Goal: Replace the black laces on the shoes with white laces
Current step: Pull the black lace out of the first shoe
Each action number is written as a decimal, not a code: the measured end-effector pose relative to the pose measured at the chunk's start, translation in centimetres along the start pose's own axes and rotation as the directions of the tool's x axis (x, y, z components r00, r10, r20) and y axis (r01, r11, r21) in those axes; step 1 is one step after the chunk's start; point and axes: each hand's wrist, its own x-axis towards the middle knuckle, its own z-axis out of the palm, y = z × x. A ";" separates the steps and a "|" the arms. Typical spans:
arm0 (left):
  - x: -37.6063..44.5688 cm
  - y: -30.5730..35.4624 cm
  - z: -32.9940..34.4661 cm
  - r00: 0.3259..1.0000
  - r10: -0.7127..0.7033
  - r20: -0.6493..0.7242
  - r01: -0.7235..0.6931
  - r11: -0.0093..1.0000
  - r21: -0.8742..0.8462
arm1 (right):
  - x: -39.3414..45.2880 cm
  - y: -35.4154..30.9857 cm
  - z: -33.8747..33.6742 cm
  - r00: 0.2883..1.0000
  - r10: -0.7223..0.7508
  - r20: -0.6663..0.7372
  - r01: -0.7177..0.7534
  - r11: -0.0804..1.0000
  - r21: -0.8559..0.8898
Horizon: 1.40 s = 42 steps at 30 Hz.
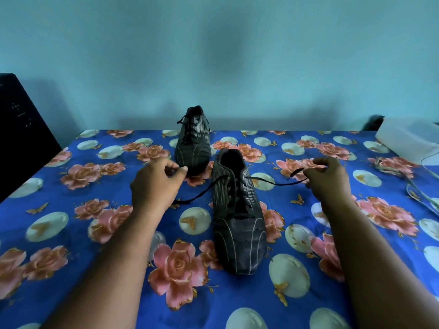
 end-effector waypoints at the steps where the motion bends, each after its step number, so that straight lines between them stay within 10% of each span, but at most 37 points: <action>1: -0.1 0.2 0.2 0.998 0.056 -0.025 -0.056 0.998 -0.016 | -0.1 0.0 0.0 1.000 -0.005 -0.001 0.005 0.999 -0.036; 6: -1.2 2.3 1.5 0.951 0.302 -0.066 -0.309 0.925 -0.223 | -3.1 -2.6 0.6 0.915 -0.402 0.040 0.403 0.915 0.006; 10: -2.1 3.4 2.5 0.883 0.469 -0.018 -0.450 0.836 -0.315 | -6.9 -4.2 2.2 0.633 -0.733 0.247 0.746 0.663 0.057; 17: -2.7 3.9 3.1 0.844 0.528 0.089 -0.503 0.839 -0.209 | -7.6 -4.3 3.5 0.524 -0.834 0.176 0.841 0.539 0.050; 42: -3.3 4.4 2.9 0.871 0.467 0.152 -0.425 0.872 -0.243 | -7.8 -4.1 4.1 0.754 -0.553 0.353 0.501 0.833 0.234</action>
